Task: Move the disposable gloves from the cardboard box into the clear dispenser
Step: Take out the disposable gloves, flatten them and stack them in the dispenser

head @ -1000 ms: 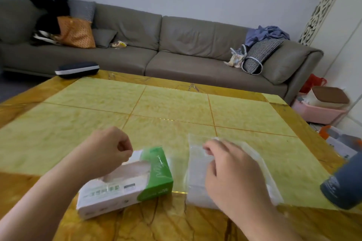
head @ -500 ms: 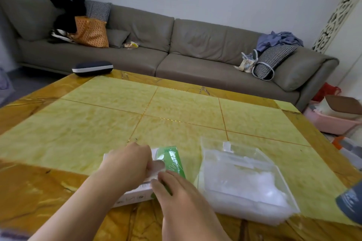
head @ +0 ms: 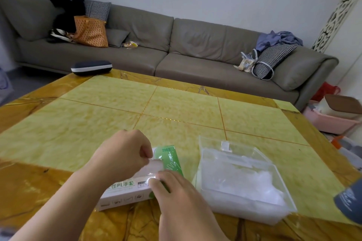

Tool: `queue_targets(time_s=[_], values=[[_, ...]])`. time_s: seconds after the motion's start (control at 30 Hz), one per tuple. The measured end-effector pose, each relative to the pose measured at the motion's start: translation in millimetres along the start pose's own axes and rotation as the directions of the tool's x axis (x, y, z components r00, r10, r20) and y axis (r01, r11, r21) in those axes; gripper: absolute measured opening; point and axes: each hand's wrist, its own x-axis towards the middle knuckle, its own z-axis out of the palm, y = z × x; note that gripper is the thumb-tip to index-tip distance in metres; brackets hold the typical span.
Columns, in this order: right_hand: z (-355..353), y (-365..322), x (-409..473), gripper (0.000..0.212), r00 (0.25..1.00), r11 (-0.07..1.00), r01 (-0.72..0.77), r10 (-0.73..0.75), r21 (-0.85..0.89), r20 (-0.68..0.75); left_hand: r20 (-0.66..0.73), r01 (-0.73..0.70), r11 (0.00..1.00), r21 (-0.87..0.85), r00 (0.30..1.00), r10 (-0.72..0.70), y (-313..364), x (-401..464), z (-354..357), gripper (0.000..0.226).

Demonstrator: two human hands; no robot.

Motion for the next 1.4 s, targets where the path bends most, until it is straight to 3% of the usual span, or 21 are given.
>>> queue_targets(time_s=[0.17, 0.37, 0.6, 0.73, 0.9, 1.0, 1.1, 1.17, 1.23, 1.3, 1.37, 1.4], values=[[-5, -1, 0, 0.060, 1.000, 1.000, -0.011, 0.011, 0.009, 0.002, -0.016, -0.002, 1.000, -0.017, 1.000, 0.002, 1, -2, -6, 0.021], [-16, -7, 2, 0.060, 0.998, 0.999, -0.039, 0.037, 0.035, 0.054, 0.180, -0.051, 0.994, 0.101, 0.983, 0.032, 3, -4, -1, 0.006], [-19, -10, 1, 0.066, 0.993, 0.997, -0.069, 0.065, 0.041, 0.099, 0.016, 0.111, 0.982, 0.150, 0.993, -0.115, -6, -4, -9, 0.024], [-21, -11, 2, 0.062, 0.991, 0.996, -0.081, 0.077, 0.038, 0.107, 0.026, 0.106, 0.989, -0.102, 0.994, -0.104, -13, -1, -20, 0.017], [-19, -10, 6, 0.068, 0.986, 0.997, -0.075, 0.073, 0.010, 0.149, -0.067, 0.072, 0.930, -0.361, 0.992, -0.103, -10, -1, -23, 0.016], [-21, -8, 7, 0.069, 0.985, 0.997, -0.071, 0.069, 0.011, 0.160, -0.099, 0.079, 0.789, -0.610, 0.979, -0.175, -7, -3, -30, 0.020], [-21, -8, 7, 0.067, 0.986, 0.997, -0.074, 0.069, 0.029, 0.151, -0.036, 0.091, 0.470, -0.878, 0.966, -0.254, 0, -4, -38, 0.026], [-21, -9, 5, 0.062, 0.991, 0.992, -0.092, 0.083, 0.088, 0.103, 0.052, 0.119, 0.273, -0.955, 0.969, -0.241, 8, -7, -40, 0.027], [-27, -10, 1, 0.053, 0.990, 0.961, -0.132, 0.142, 0.241, -0.023, 0.120, 0.152, 0.160, -0.975, 0.974, -0.194, 15, -9, -37, 0.027], [-40, -7, -3, 0.045, 0.934, 0.842, -0.157, 0.297, 0.516, -0.199, 0.161, 0.172, 0.090, -0.981, 0.981, -0.111, 18, -12, -33, 0.026], [-56, 3, -4, 0.032, 0.834, 0.571, -0.073, 0.484, 0.818, -0.264, 0.141, 0.140, 0.087, -0.986, 0.990, 0.000, 15, -11, -25, 0.018], [-64, 12, -4, 0.029, 0.808, 0.401, -0.015, 0.544, 0.916, -0.225, 0.128, 0.123, 0.117, -0.985, 0.991, 0.034, 14, -12, -21, 0.015]])
